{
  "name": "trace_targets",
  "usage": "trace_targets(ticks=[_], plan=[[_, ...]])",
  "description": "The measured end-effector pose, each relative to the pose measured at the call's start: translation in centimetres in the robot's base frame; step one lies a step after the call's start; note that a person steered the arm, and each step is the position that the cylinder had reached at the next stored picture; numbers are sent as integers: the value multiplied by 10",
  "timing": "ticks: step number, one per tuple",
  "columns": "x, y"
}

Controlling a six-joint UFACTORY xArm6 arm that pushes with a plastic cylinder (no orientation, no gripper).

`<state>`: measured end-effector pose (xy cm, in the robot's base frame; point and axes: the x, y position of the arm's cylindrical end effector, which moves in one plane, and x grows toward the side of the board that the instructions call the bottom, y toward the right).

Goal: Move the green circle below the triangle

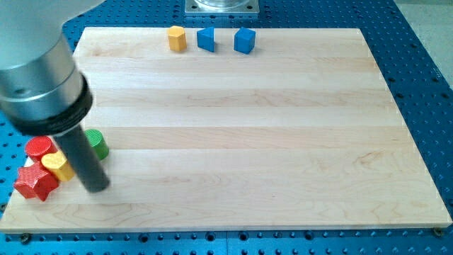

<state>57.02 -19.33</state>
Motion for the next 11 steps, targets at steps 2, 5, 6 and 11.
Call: trace_targets(ticks=[2,5,6,11], plan=[[-151,62],[-140,-5],[-180,107],[-218,214]])
